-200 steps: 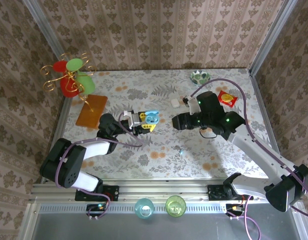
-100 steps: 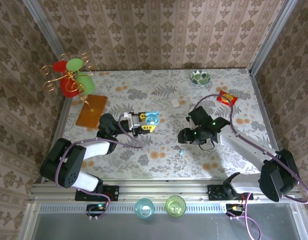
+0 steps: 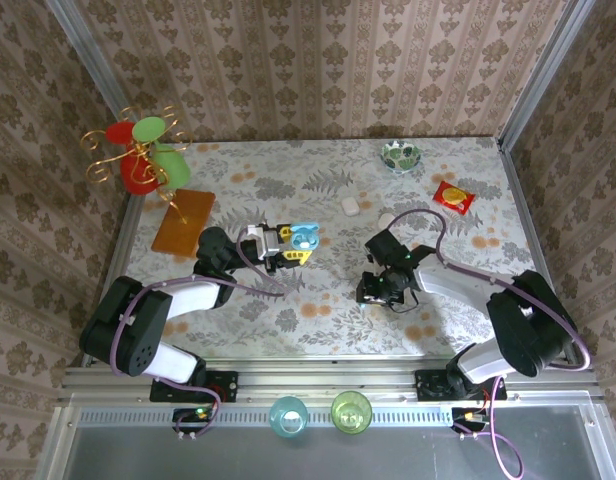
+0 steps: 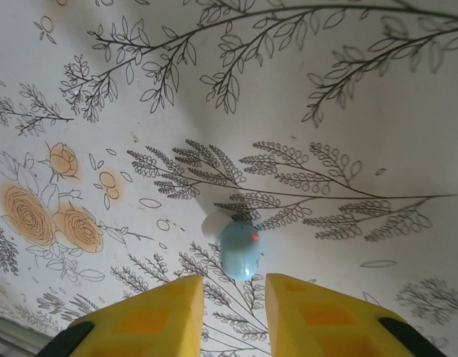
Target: Insert the wireless bluetooth earbuds into the charging case
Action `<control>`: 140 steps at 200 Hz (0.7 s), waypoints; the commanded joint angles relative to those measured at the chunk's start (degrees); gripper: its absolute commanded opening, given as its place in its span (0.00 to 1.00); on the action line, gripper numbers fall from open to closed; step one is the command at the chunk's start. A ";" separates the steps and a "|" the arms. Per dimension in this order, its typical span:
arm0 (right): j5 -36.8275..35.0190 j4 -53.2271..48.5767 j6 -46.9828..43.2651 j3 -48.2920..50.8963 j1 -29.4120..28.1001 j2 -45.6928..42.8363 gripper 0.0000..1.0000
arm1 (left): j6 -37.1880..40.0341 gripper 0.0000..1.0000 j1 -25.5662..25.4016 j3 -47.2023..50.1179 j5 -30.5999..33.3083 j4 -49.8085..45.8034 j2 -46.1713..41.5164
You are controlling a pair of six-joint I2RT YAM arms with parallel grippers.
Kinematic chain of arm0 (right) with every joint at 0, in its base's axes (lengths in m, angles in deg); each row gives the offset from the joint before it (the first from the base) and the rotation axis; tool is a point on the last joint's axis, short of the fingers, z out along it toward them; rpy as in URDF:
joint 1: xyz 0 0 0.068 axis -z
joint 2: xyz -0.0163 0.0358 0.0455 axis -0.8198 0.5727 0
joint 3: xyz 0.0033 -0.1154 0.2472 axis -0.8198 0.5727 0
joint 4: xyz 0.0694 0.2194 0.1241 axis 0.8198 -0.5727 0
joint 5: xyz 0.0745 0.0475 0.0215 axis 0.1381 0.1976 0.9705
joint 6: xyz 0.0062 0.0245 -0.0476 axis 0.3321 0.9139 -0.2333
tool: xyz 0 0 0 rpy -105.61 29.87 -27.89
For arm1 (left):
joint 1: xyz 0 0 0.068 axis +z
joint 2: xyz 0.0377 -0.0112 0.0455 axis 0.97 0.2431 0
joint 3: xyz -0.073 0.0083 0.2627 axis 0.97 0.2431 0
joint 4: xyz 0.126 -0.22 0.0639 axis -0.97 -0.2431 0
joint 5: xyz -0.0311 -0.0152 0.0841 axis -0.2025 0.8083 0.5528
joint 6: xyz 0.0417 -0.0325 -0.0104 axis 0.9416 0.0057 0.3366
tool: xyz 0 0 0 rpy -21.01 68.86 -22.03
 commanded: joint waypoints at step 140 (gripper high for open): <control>-3.78 -2.09 1.32 -1.21 -3.15 4.12 0.28 | 0.43 0.28 0.01 -1.03 -0.94 1.58 -0.98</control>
